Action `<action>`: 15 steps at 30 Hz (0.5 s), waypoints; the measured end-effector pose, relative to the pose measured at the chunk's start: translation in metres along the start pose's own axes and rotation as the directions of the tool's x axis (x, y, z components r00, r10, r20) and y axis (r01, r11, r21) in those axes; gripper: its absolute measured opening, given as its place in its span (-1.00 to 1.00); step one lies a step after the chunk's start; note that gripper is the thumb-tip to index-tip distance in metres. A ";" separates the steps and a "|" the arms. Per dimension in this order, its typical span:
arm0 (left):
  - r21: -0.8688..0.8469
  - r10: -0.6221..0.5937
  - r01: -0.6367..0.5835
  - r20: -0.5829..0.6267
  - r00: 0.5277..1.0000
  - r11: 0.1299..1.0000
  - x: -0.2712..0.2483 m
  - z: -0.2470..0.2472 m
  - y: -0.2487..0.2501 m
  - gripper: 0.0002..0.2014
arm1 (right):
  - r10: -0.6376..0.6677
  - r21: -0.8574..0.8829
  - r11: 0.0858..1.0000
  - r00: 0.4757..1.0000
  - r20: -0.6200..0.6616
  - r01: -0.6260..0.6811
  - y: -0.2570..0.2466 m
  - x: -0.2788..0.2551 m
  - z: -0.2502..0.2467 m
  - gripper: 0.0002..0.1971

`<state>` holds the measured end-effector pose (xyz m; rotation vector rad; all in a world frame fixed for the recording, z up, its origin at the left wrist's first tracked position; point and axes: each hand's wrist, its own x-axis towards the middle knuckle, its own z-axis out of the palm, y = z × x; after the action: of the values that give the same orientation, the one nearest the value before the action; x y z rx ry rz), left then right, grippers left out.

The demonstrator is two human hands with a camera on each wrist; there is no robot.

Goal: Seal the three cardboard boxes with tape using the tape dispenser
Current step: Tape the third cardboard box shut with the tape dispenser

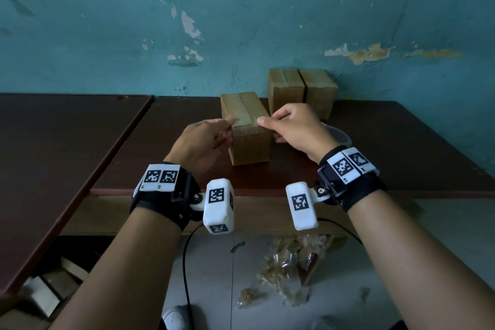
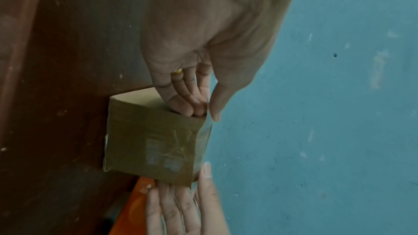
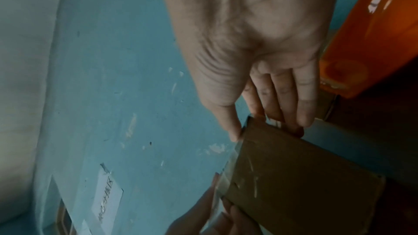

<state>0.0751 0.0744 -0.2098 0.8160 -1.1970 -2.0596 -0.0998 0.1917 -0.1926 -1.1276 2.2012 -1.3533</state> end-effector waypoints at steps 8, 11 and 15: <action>-0.088 -0.050 0.060 0.111 0.993 0.994 0.002 -0.011 -0.003 -0.82 | 0.085 0.108 0.990 0.996 0.014 -0.086 -0.001 0.001 -0.001 -0.54; -0.113 -0.069 0.085 0.140 0.988 0.990 0.002 -0.014 -0.003 -0.83 | 0.095 0.115 0.989 0.995 0.012 -0.095 -0.001 0.001 -0.001 -0.53; -0.098 -0.086 0.097 0.114 0.990 0.990 0.003 -0.014 -0.006 -0.86 | 0.097 0.124 0.987 0.995 0.006 -0.097 0.000 0.002 0.000 -0.53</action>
<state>0.0829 0.0672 -0.2217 0.7294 -1.1184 -2.2465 -0.1010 0.1901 -0.1928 -0.9631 2.1101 -1.4264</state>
